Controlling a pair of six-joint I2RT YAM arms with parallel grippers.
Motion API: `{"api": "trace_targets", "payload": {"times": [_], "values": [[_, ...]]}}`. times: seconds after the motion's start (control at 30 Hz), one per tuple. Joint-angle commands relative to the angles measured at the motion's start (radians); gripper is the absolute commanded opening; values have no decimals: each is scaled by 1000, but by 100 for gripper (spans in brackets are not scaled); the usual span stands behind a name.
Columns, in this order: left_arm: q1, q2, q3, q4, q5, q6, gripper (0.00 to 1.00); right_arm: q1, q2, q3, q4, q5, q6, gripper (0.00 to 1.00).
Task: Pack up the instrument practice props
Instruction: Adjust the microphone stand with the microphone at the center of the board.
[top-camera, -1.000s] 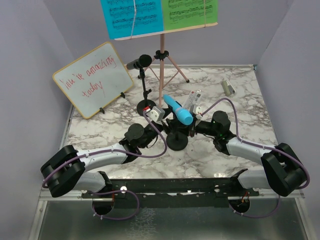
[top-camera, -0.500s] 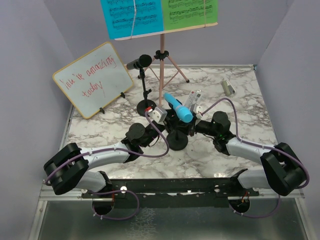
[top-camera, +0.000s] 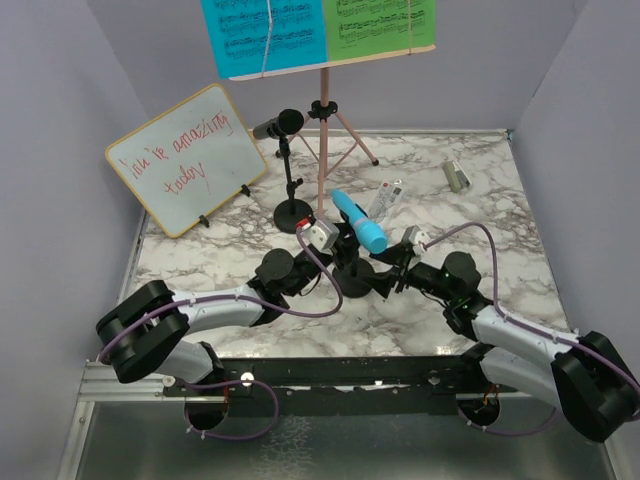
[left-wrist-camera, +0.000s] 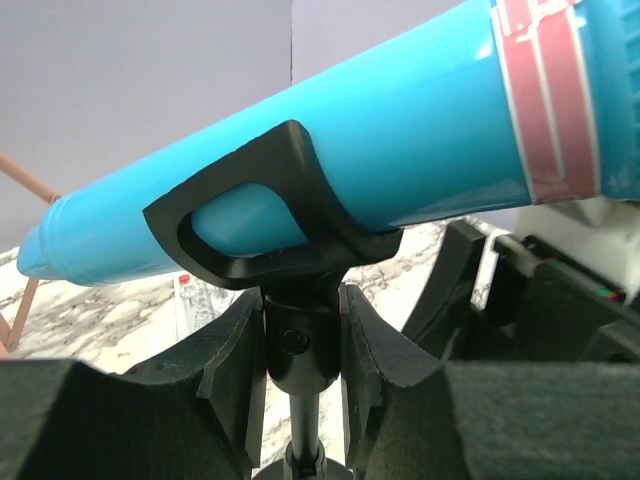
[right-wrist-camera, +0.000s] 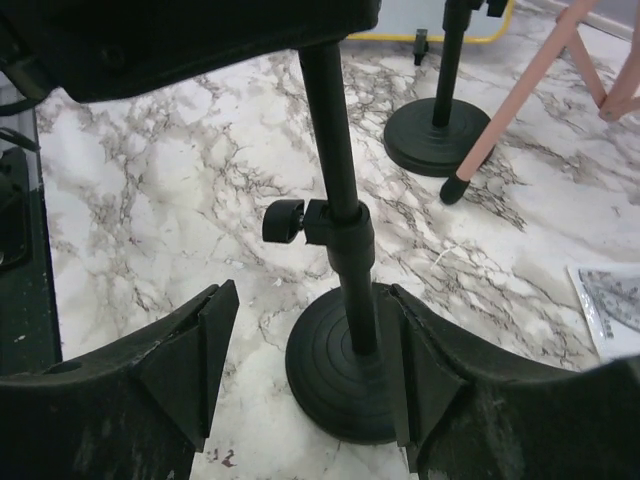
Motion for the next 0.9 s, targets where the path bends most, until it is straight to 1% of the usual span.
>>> {"api": "trace_targets", "payload": {"times": [0.0,0.3,0.5,0.6,0.67,0.73,0.8,0.87], "values": [[4,50,-16,8,-18,49,0,6,-117,-71,-14,118,95,66],[4,141,-16,30,-62,73,0,7,-341,-115,-154,213,138,70],[4,167,-23,31,-129,100,1,6,-433,-109,-271,208,168,72],[4,177,-23,31,-145,105,5,6,-476,-97,-324,201,190,74],[4,186,-23,32,-159,105,12,6,-498,-76,-374,207,203,76],[4,191,-24,31,-170,106,15,6,-514,-52,-411,199,209,77],[4,195,-23,31,-172,104,22,6,-525,-27,-448,195,222,79],[4,198,-22,32,-170,103,25,7,-528,3,-485,193,236,81]]}}
